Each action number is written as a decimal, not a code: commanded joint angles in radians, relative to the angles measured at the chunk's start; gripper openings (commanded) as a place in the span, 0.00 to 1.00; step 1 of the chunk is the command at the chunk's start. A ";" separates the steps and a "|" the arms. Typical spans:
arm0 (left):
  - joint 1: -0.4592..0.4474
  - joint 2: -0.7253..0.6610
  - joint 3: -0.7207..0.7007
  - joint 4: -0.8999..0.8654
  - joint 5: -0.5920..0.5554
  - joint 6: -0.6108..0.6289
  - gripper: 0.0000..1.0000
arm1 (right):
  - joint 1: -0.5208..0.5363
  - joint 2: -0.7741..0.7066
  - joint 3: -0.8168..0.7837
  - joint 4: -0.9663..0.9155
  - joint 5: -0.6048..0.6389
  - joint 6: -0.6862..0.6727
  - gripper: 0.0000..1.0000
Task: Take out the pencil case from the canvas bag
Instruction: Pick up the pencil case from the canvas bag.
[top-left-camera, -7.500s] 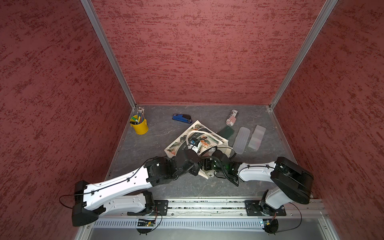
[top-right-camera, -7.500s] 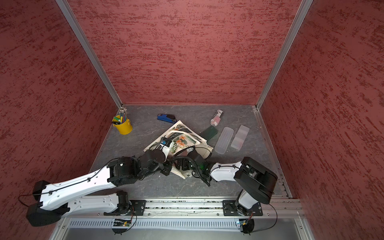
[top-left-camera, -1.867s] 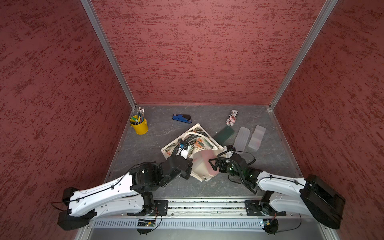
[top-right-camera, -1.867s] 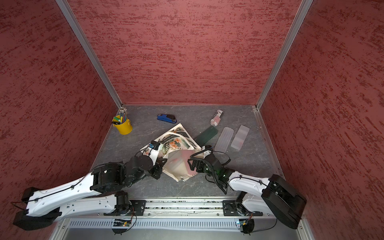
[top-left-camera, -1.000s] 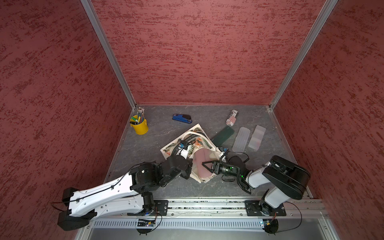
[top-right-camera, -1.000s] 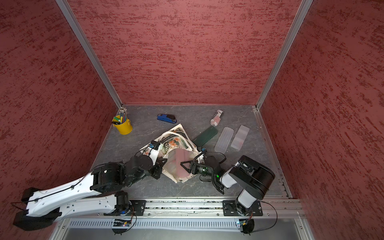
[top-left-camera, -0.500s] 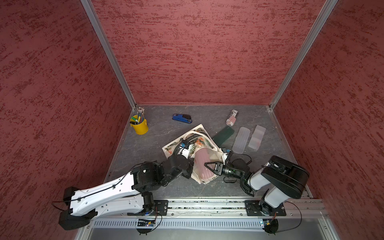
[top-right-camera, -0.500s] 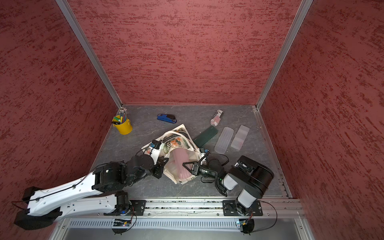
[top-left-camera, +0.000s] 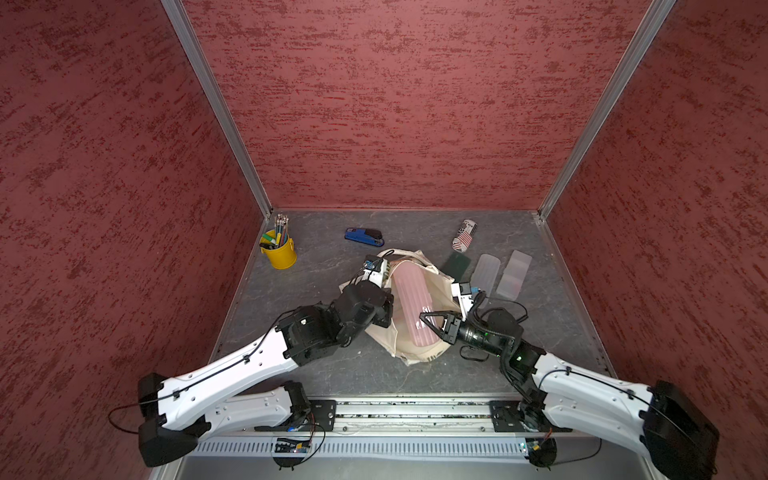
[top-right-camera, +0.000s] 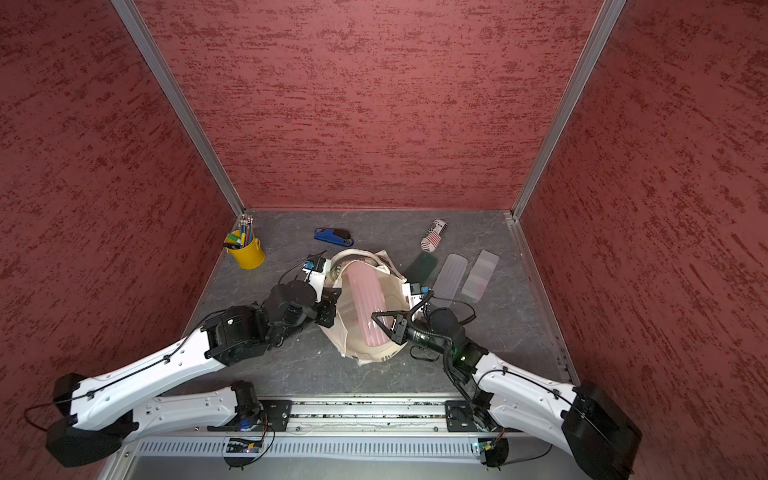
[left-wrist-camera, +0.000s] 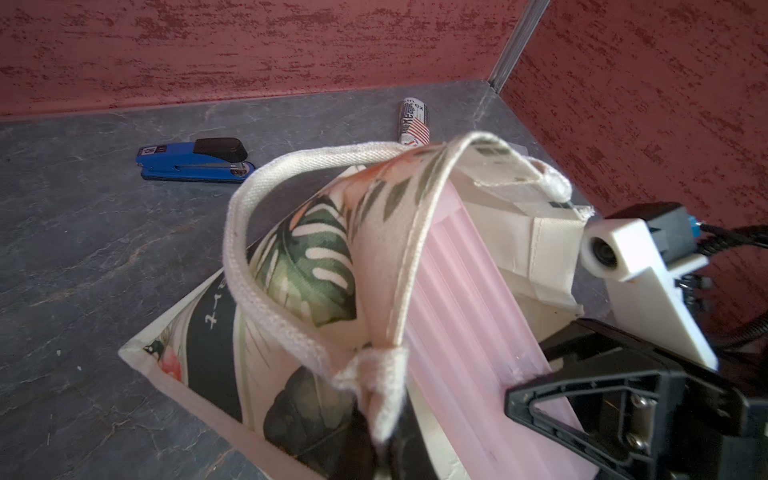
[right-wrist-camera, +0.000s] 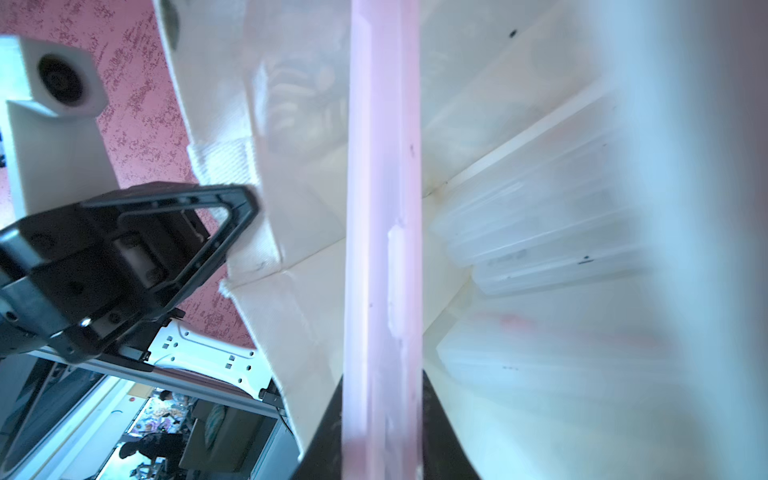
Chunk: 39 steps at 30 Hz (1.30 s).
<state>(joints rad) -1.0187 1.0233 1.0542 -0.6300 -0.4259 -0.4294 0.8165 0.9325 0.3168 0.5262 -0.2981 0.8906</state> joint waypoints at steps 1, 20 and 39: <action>0.051 0.009 0.038 0.077 0.021 0.031 0.00 | -0.002 -0.050 0.039 -0.145 0.052 -0.041 0.15; 0.174 -0.139 0.071 -0.132 -0.046 -0.012 0.00 | -0.110 -0.254 0.083 -0.360 0.024 -0.066 0.13; 0.171 -0.414 -0.053 -0.323 -0.047 -0.129 0.00 | -0.290 -0.036 0.282 -0.387 -0.067 -0.120 0.12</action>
<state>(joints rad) -0.8509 0.6289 1.0004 -0.9783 -0.4557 -0.5453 0.5541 0.8650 0.5407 0.1226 -0.3424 0.7883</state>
